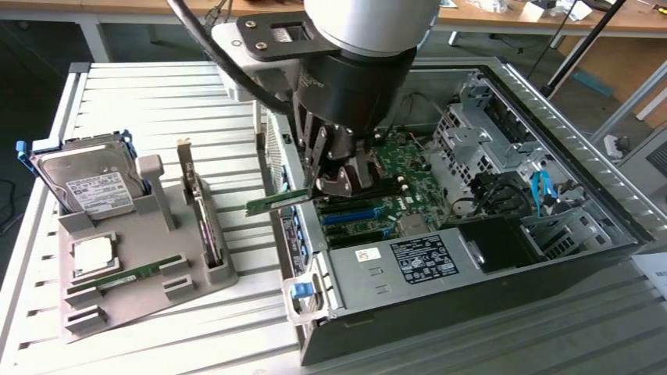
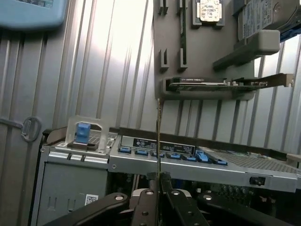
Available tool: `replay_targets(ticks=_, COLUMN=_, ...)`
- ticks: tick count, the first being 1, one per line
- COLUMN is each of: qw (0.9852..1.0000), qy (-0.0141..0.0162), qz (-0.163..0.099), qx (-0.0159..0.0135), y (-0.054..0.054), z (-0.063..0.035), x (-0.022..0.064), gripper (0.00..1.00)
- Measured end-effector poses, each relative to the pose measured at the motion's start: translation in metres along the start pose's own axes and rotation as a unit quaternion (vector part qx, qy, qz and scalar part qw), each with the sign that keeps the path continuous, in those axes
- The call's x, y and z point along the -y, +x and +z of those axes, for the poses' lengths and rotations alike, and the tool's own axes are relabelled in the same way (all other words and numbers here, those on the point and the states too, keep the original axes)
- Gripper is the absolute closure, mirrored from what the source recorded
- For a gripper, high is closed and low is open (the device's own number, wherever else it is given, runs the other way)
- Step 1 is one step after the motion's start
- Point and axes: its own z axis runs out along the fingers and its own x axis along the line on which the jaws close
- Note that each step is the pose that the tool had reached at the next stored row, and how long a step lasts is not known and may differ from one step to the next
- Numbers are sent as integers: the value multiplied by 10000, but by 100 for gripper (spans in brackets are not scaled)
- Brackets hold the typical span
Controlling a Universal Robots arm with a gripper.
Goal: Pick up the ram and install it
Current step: 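Pick up the ram and move it above insertion slot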
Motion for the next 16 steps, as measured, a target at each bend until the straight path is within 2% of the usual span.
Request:
replay_targets(ticks=8, qw=10000, qy=-11, qz=1, qx=2, y=29, z=-6, x=190, gripper=87)
replay_targets(ticks=16, qw=10000, qy=-29, qz=3, qx=4, y=74, z=-16, x=479, gripper=87)
